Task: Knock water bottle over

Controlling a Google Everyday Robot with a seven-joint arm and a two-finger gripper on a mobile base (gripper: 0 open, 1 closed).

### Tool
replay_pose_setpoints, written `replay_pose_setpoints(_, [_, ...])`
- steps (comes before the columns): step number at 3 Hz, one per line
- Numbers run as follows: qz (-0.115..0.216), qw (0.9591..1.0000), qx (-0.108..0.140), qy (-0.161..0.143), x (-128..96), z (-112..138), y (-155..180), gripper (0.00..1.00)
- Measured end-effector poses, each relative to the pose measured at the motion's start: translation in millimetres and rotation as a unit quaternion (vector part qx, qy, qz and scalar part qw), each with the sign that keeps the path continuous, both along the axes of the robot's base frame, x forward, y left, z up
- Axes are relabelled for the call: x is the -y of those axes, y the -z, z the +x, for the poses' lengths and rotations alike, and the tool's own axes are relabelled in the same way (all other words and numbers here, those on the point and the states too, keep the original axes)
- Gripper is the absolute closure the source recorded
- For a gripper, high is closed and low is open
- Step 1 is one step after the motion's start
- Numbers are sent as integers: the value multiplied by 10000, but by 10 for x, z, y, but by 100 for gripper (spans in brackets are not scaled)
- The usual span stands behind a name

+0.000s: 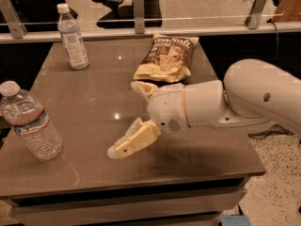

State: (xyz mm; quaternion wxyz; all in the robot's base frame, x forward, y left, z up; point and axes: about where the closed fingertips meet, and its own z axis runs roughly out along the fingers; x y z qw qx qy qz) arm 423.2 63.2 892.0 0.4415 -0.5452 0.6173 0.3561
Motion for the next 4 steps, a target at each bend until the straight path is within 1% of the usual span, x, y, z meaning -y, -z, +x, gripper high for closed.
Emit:
replay_pose_setpoints(1, [413, 9991, 51, -122, -384, 81, 79, 0])
replay_pose_setpoints(2, [828, 9964, 102, -157, -720, 100, 119, 0])
replay_pose_setpoints(3, [1198, 9927, 147, -79, -980, 95, 95, 0])
replay_pose_setpoints(4, [1474, 9890, 129, -45, -1243, 45, 21, 0])
